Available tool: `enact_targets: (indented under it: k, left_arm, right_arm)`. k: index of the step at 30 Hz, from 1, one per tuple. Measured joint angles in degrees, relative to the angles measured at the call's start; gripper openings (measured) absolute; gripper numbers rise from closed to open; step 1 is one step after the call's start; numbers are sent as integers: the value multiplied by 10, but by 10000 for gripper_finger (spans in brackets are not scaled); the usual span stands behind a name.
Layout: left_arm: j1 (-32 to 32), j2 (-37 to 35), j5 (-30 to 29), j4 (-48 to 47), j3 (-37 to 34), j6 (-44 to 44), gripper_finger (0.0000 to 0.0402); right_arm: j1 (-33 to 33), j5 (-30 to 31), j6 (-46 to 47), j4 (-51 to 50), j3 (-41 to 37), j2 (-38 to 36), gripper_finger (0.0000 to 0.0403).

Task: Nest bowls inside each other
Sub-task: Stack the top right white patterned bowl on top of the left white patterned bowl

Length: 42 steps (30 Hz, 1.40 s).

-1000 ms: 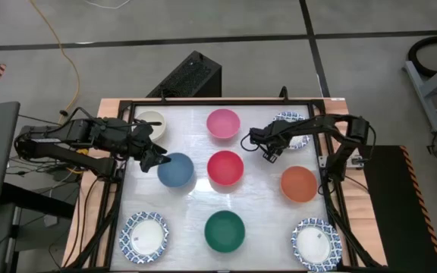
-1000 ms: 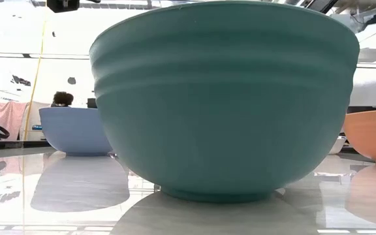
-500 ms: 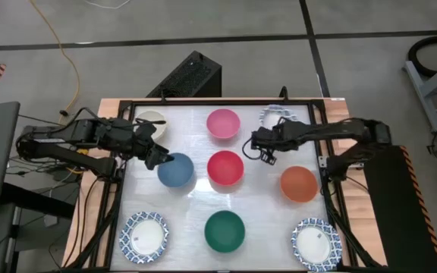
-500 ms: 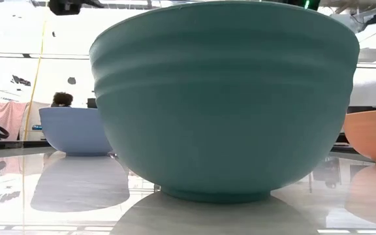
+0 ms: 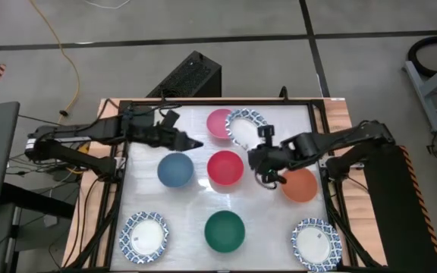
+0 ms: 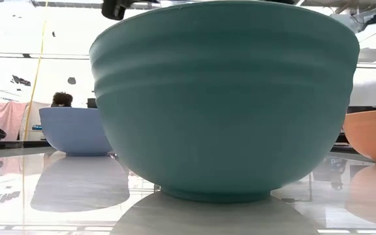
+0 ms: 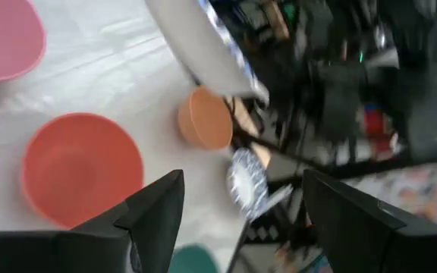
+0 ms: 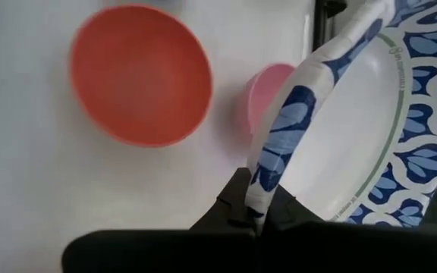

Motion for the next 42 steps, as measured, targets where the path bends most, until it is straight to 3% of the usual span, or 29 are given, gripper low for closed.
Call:
enact_targets:
  k: [6, 11, 17, 20, 31, 36, 42]
  left_arm:
    - [19, 45, 12, 66, 0, -65, 257]
    - [27, 81, 32, 58, 0, -78, 257]
    - [28, 100, 9, 37, 0, -63, 257]
    - [31, 104, -18, 71, 1, -48, 257]
    - [44, 145, 34, 124, 1, -62, 252]
    - [48, 147, 45, 121, 0, -62, 211]
    - [51, 147, 52, 123, 0, -57, 119]
  right_arm:
    - [11, 46, -17, -38, 50, 85, 3]
    - [14, 73, -19, -60, 75, 124, 3]
    - [23, 70, -18, -59, 75, 120, 3]
    - [30, 67, -26, -53, 75, 116, 2]
    - [38, 46, -38, -33, 75, 127, 2]
    - [44, 46, -43, -33, 75, 127, 2]
    - [43, 50, -45, -31, 75, 127, 3]
